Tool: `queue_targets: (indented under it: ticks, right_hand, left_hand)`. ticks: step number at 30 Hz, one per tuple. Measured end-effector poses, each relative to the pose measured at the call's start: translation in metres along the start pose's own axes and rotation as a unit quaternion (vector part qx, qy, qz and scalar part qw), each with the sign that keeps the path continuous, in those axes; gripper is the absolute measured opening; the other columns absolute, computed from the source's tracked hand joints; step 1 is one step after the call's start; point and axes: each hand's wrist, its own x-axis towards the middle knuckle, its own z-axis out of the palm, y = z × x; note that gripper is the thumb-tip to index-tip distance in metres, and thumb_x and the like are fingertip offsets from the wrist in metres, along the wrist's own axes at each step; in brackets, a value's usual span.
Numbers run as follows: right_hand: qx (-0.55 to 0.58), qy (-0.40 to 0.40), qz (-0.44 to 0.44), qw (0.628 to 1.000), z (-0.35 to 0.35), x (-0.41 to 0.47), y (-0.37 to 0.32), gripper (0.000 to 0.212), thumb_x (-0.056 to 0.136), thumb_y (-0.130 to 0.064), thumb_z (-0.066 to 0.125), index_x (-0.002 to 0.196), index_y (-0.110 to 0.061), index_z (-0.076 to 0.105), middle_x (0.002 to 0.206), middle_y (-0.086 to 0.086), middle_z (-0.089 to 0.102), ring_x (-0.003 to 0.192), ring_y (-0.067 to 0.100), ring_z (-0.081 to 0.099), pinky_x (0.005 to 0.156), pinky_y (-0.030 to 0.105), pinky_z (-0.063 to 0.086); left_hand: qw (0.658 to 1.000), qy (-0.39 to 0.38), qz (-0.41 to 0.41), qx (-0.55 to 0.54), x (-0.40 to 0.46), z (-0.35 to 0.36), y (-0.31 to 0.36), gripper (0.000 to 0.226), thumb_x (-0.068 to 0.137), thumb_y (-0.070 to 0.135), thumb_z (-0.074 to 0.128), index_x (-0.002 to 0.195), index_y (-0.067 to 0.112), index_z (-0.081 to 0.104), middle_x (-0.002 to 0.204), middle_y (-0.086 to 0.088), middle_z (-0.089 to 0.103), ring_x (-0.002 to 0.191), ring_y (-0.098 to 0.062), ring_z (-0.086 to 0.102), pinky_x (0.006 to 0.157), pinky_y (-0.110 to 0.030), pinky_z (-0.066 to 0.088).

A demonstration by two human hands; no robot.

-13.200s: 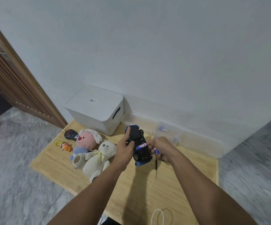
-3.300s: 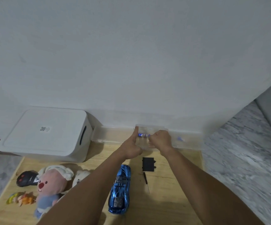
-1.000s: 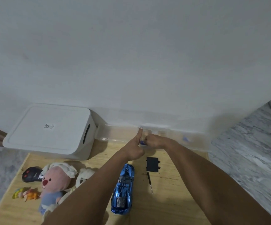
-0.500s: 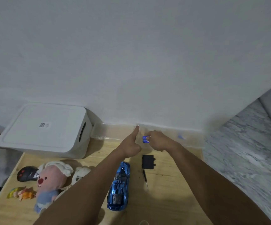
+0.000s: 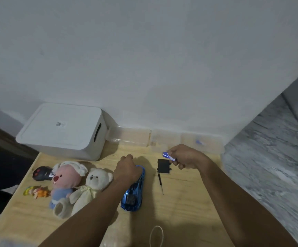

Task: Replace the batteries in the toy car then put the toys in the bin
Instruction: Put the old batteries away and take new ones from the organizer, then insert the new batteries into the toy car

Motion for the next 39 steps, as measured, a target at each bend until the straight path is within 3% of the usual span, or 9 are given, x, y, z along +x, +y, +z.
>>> queue_targets:
  ticks: [5, 11, 16, 20, 23, 26, 30, 33, 39]
  right_hand:
    - [0.031, -0.019, 0.015, 0.999, 0.016, -0.008, 0.007, 0.024, 0.099, -0.007, 0.044, 0.113, -0.006, 0.062, 0.087, 0.010, 0.052, 0.064, 0.013, 0.043, 0.049, 0.023, 0.035]
    - [0.136, -0.038, 0.007, 0.990, 0.031, -0.012, 0.019, 0.020, 0.100, -0.003, 0.046, 0.110, -0.005, 0.062, 0.092, 0.012, 0.057, 0.065, 0.012, 0.045, 0.050, 0.023, 0.037]
    - [0.176, -0.006, -0.024, 0.984, 0.030, -0.014, 0.025, 0.017, 0.097, -0.005, 0.052, 0.108, -0.002, 0.065, 0.090, 0.014, 0.062, 0.063, 0.013, 0.048, 0.048, 0.023, 0.035]
    - [0.195, 0.025, -0.062, 0.978, 0.029, -0.018, 0.019, 0.016, 0.098, -0.010, 0.054, 0.109, -0.005, 0.065, 0.086, 0.013, 0.066, 0.062, 0.012, 0.053, 0.044, 0.021, 0.029]
    - [0.193, 0.043, -0.094, 0.976, 0.030, -0.020, 0.008, 0.017, 0.095, -0.008, 0.059, 0.109, -0.005, 0.068, 0.087, 0.016, 0.066, 0.069, 0.015, 0.061, 0.043, 0.022, 0.026]
    - [0.185, 0.059, -0.121, 0.973, 0.034, -0.025, -0.004, 0.017, 0.090, -0.005, 0.065, 0.106, -0.009, 0.070, 0.090, 0.014, 0.067, 0.071, 0.017, 0.064, 0.039, 0.019, 0.030]
    - [0.185, 0.078, -0.157, 0.967, 0.044, -0.032, -0.019, 0.022, 0.080, 0.004, 0.073, 0.098, -0.008, 0.072, 0.090, 0.009, 0.067, 0.065, 0.013, 0.057, 0.040, 0.011, 0.035]
    - [0.167, 0.099, -0.179, 0.965, 0.052, -0.035, -0.027, 0.022, 0.078, -0.003, 0.078, 0.098, -0.008, 0.072, 0.095, 0.006, 0.069, 0.072, 0.018, 0.068, 0.057, 0.016, 0.047]
    - [0.117, 0.150, -0.239, 0.952, 0.069, -0.035, -0.040, 0.019, 0.074, -0.008, 0.082, 0.091, -0.012, 0.073, 0.089, 0.006, 0.072, 0.072, 0.016, 0.071, 0.073, 0.031, 0.060]
  left_hand:
    - [0.995, -0.044, -0.062, 0.058, -0.027, 0.021, -0.014, 0.076, 0.077, 0.049, 0.071, 0.132, 0.012, 0.032, 0.128, -0.011, 0.044, 0.119, -0.029, 0.049, 0.089, -0.038, 0.049]
    - [0.994, -0.044, -0.088, 0.049, -0.039, 0.033, -0.018, 0.081, 0.072, 0.041, 0.078, 0.131, 0.015, 0.028, 0.132, -0.013, 0.040, 0.114, -0.031, 0.055, 0.087, -0.040, 0.054]
    - [0.984, -0.041, -0.086, -0.148, -0.032, 0.021, -0.020, 0.069, 0.073, 0.030, 0.075, 0.126, 0.009, 0.037, 0.112, -0.009, 0.054, 0.097, -0.025, 0.058, 0.075, -0.035, 0.051]
    - [0.874, -0.097, -0.125, -0.459, -0.031, 0.002, -0.014, 0.057, 0.073, 0.026, 0.067, 0.121, 0.001, 0.049, 0.099, -0.014, 0.064, 0.080, -0.027, 0.065, 0.060, -0.032, 0.052]
    - [0.756, -0.171, -0.102, -0.624, -0.035, -0.008, -0.013, 0.045, 0.078, 0.029, 0.054, 0.110, -0.001, 0.062, 0.091, -0.018, 0.061, 0.077, -0.031, 0.060, 0.072, -0.038, 0.050]
    - [0.701, -0.207, -0.054, -0.680, -0.035, -0.013, -0.015, 0.049, 0.086, 0.036, 0.055, 0.116, -0.001, 0.061, 0.096, -0.022, 0.061, 0.082, -0.034, 0.059, 0.078, -0.043, 0.050]
    - [0.710, -0.203, -0.030, -0.673, -0.033, -0.016, -0.016, 0.056, 0.081, 0.033, 0.066, 0.125, 0.000, 0.055, 0.098, -0.022, 0.064, 0.081, -0.037, 0.062, 0.072, -0.045, 0.054]
    - [0.711, -0.198, -0.032, -0.673, -0.033, -0.023, -0.017, 0.067, 0.077, 0.035, 0.069, 0.131, -0.001, 0.051, 0.106, -0.024, 0.063, 0.088, -0.041, 0.060, 0.078, -0.048, 0.051]
    - [0.718, -0.141, 0.018, -0.682, -0.031, -0.036, -0.019, 0.039, 0.098, 0.024, 0.047, 0.136, 0.018, 0.052, 0.123, -0.022, 0.064, 0.103, -0.039, 0.064, 0.087, -0.050, 0.052]
